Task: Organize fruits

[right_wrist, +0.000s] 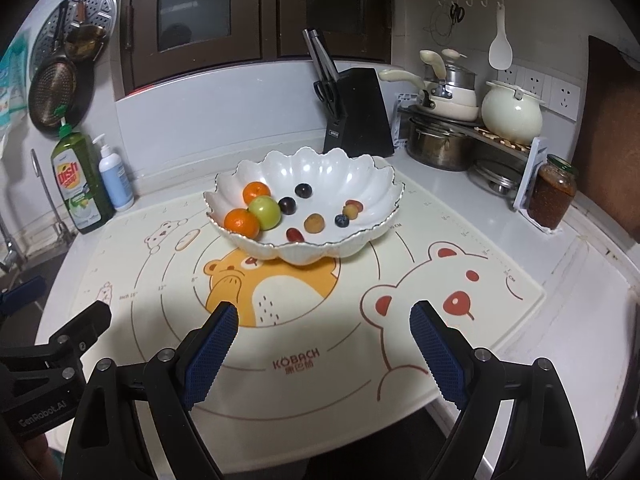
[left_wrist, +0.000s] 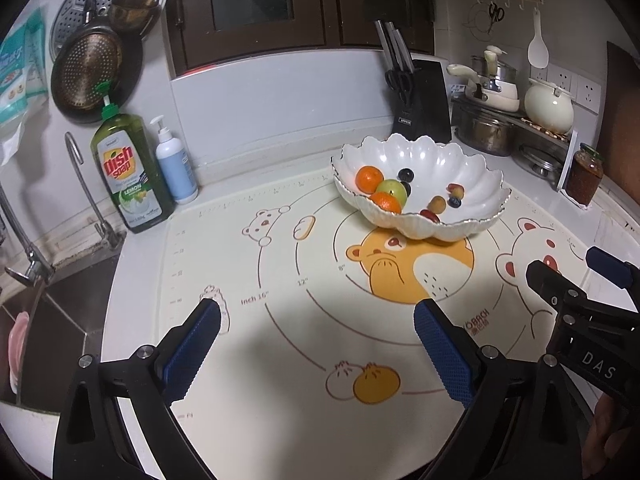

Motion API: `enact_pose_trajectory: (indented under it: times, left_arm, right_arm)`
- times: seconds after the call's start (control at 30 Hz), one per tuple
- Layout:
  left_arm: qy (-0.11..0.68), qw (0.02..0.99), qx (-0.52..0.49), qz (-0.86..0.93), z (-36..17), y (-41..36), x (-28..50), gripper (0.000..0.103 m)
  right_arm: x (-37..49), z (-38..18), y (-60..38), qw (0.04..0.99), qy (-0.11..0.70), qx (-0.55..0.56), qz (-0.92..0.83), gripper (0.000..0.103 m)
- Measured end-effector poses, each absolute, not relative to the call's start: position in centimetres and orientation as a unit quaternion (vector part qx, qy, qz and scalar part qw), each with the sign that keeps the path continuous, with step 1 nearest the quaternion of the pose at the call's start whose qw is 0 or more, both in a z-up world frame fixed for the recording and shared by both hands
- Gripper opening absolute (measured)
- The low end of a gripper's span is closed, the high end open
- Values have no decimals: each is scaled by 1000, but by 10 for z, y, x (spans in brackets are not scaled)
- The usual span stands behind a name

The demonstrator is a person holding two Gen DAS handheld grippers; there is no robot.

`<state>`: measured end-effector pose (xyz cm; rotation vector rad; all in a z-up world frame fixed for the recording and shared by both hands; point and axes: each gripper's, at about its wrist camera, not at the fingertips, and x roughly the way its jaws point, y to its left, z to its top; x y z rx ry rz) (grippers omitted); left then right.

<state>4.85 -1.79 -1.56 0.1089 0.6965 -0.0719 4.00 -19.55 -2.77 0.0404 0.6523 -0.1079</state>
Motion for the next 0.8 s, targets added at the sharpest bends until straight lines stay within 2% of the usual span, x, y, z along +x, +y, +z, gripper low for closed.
enact_pose_trajectory:
  times: [0.2, 0.8]
  left_arm:
    - [341, 939, 41, -26, -16, -16, 32, 102]
    - [347, 937, 39, -14, -20, -16, 22, 102]
  right_arm:
    - [27, -29, -197, 944, 324, 27, -52, 88]
    - [13, -34, -200, 943, 326, 22, -61, 88]
